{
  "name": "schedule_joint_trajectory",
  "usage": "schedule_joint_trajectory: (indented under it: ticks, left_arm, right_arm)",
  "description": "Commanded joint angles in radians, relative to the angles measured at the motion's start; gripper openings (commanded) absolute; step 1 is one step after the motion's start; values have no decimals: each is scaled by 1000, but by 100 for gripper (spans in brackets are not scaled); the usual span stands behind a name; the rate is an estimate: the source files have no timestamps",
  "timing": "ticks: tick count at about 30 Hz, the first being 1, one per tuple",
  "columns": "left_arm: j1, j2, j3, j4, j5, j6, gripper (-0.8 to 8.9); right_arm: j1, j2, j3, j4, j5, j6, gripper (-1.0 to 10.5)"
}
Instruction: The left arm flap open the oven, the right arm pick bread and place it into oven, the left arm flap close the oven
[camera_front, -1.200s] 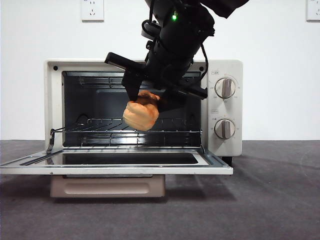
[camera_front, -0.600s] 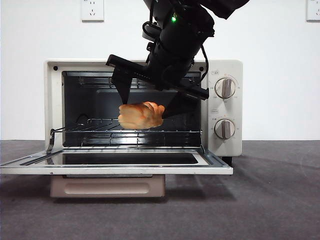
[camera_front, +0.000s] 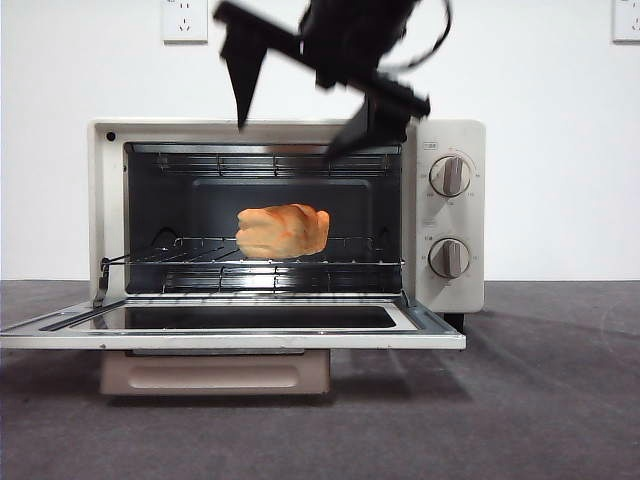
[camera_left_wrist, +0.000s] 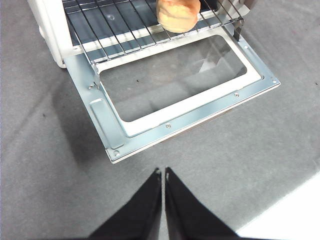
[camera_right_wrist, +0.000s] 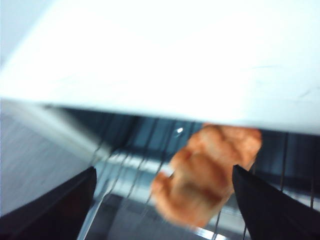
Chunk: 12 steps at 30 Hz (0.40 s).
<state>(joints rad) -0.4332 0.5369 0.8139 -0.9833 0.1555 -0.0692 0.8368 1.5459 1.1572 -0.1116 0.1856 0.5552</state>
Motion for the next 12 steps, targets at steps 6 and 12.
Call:
schedule_joint_trajectory:
  ticks: [6, 12]
  left_arm:
    - [-3, 4, 6, 41, -1, -3, 16]
    - [-3, 4, 6, 40, -1, -3, 15]
  right_arm:
    - [32, -183, 21, -229, -172, -264, 430]
    - [24, -329, -3, -383, -171, -367, 430]
